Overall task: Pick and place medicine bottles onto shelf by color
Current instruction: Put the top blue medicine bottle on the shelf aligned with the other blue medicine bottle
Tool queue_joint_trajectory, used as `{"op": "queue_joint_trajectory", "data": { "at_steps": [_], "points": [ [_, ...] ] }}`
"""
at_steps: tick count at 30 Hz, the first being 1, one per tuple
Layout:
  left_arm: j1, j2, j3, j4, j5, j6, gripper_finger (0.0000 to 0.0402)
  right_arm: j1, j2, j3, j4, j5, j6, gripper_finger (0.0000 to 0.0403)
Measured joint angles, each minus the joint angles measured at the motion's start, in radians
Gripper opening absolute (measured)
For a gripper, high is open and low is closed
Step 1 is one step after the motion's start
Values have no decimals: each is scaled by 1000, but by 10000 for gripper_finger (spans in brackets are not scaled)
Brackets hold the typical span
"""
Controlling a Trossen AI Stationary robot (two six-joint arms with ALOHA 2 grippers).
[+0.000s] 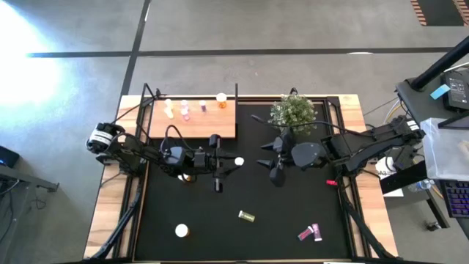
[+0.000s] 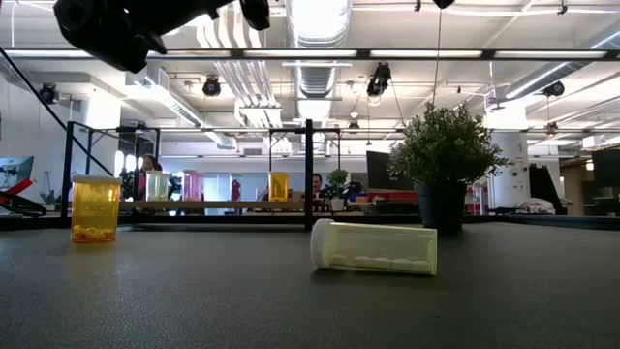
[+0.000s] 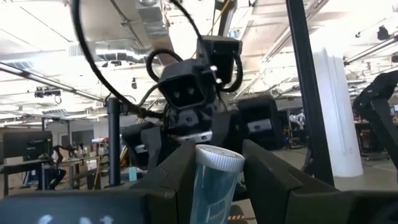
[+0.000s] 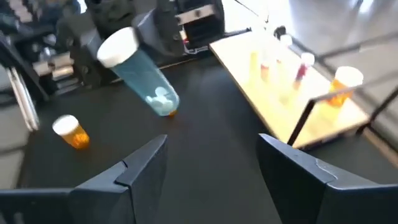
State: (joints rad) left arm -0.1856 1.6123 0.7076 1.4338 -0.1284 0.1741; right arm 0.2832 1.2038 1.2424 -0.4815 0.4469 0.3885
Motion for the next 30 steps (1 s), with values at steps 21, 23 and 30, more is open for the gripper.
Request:
{"op": "queue_joint_trajectory", "data": {
  "at_steps": [21,23,30],
  "points": [
    [0,3,19,22,1,69,100,2,170,-4,397,-10,-546,226],
    [0,3,19,22,1,69,100,2,167,-4,412,-10,-545,216],
    [0,3,20,23,4,69,100,0,172,-4,414,-10,-539,158]
  ]
}}
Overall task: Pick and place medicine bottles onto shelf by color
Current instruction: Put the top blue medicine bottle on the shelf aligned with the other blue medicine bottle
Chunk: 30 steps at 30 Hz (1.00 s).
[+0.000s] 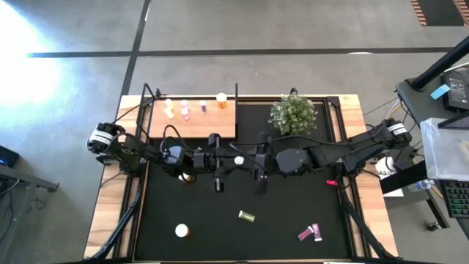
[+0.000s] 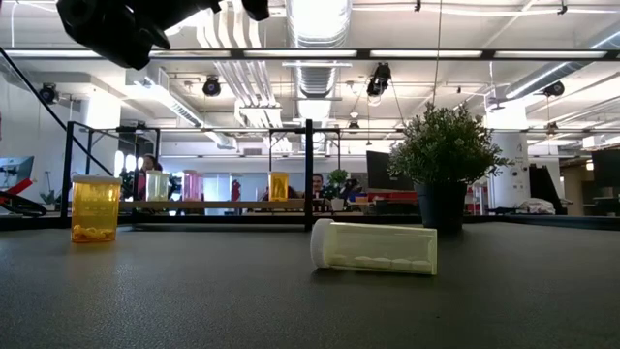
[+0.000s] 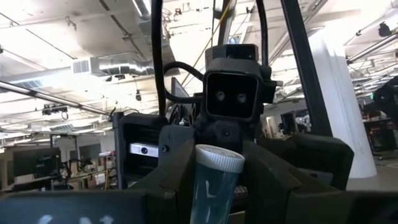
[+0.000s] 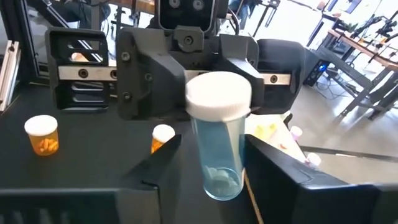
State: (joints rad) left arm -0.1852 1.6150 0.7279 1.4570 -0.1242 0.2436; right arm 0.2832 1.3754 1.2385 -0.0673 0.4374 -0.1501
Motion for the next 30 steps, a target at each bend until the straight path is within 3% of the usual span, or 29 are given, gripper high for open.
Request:
{"op": "queue_joint_trajectory", "data": {
  "at_steps": [9,17,30],
  "points": [
    [0,0,3,0,12,-2,100,0,0,0,5,0,6,99],
    [0,0,6,-37,15,-2,103,0,0,-1,-4,0,17,95],
    [0,0,4,-125,5,2,187,0,-6,-1,-67,11,102,91]
  ]
}}
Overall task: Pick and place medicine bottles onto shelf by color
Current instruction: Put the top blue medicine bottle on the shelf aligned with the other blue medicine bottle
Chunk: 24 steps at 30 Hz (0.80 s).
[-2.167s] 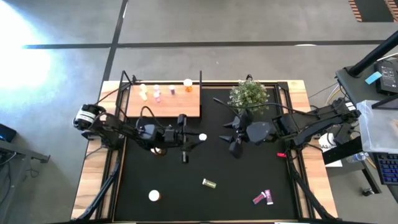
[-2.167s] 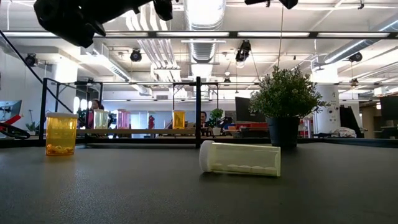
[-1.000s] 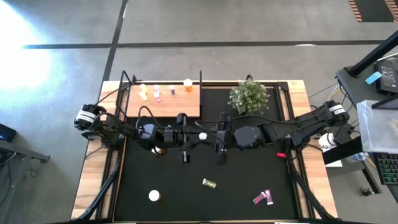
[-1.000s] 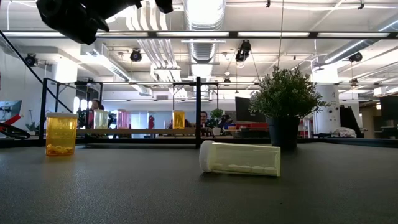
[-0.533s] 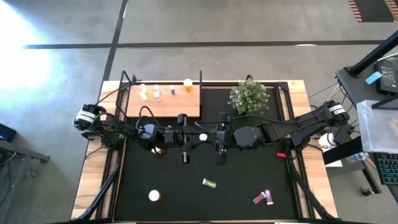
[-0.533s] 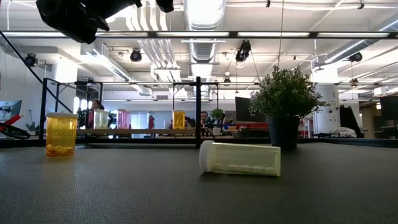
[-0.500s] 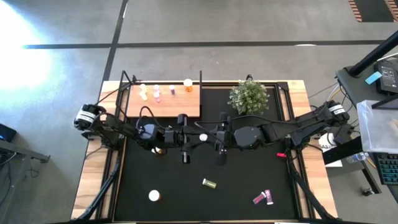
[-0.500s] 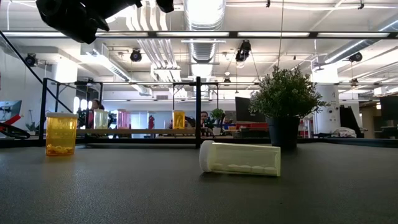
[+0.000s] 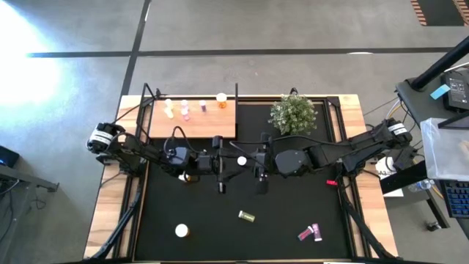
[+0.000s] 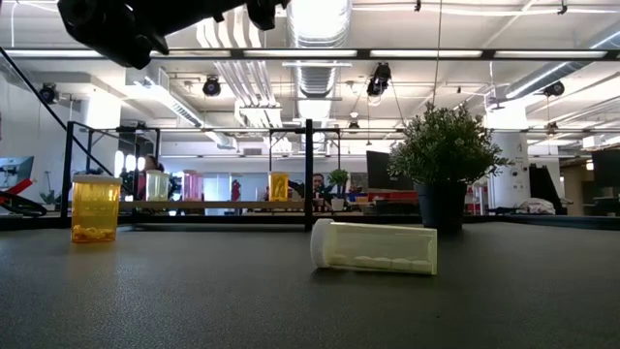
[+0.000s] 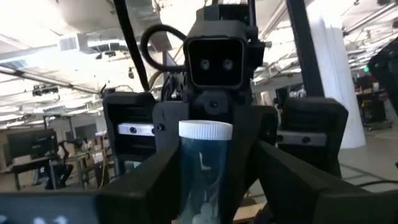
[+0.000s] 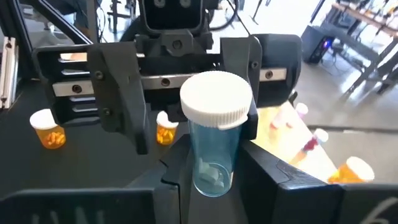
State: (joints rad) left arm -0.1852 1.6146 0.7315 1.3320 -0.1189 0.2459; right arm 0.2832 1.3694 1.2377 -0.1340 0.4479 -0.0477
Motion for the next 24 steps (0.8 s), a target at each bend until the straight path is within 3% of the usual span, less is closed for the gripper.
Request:
{"op": "queue_joint_trajectory", "data": {
  "at_steps": [6,16,24],
  "points": [
    [0,-1,-2,-57,-56,6,189,0,-4,1,-122,8,117,91],
    [0,-5,4,-352,-124,-4,189,0,-1,1,-366,-15,358,93],
    [2,-5,19,-454,-175,-5,190,0,18,1,-414,-73,415,93]
  ]
}}
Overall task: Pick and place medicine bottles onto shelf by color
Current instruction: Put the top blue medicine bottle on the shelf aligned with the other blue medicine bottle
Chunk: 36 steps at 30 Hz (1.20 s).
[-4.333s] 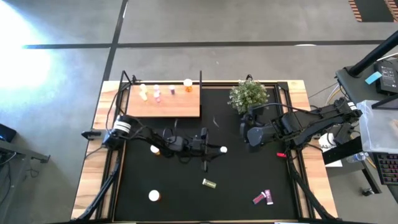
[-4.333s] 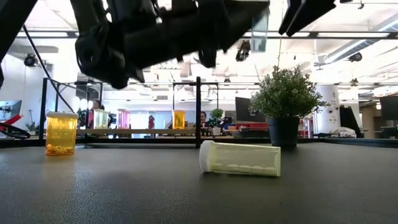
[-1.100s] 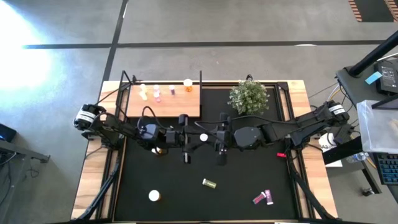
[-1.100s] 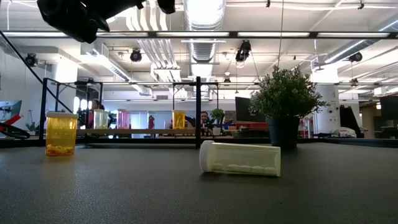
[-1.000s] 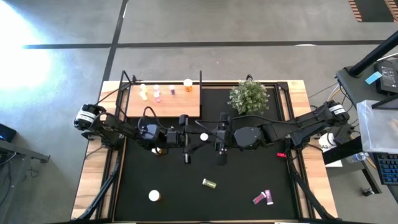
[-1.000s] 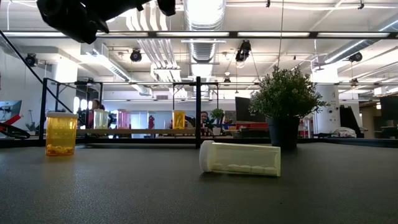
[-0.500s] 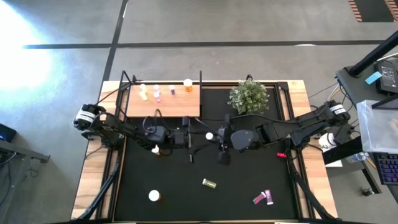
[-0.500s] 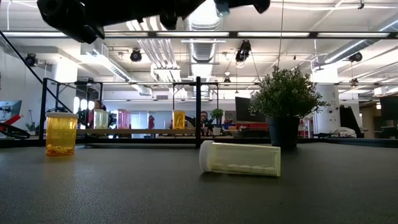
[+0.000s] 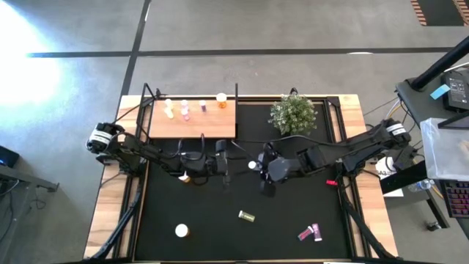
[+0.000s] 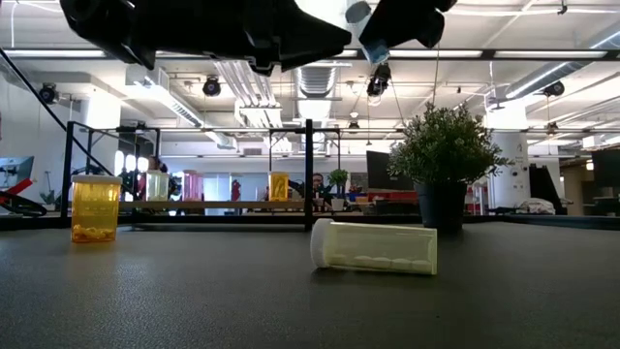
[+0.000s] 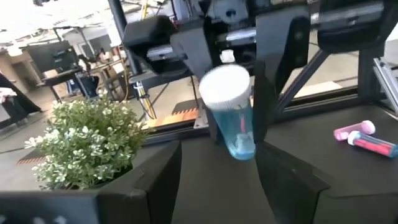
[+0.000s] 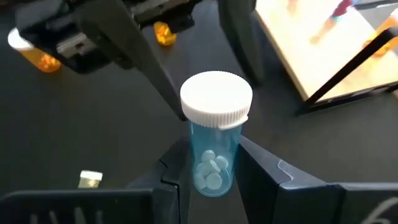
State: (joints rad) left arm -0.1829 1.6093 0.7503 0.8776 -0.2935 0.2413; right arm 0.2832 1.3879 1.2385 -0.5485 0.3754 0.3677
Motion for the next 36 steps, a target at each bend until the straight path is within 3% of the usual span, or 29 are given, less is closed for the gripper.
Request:
{"op": "queue_joint_trajectory", "data": {
  "at_steps": [5,11,23,36],
  "points": [
    [0,0,7,-6,9,-1,190,0,32,0,-20,-18,-1,93],
    [-2,1,8,-6,98,-58,190,0,79,3,-10,-17,-39,93],
    [-2,5,3,-5,57,-78,190,0,149,114,-53,-16,-133,93],
    [-2,5,-1,-6,45,-78,186,0,166,124,-86,-9,-133,93]
  ]
}}
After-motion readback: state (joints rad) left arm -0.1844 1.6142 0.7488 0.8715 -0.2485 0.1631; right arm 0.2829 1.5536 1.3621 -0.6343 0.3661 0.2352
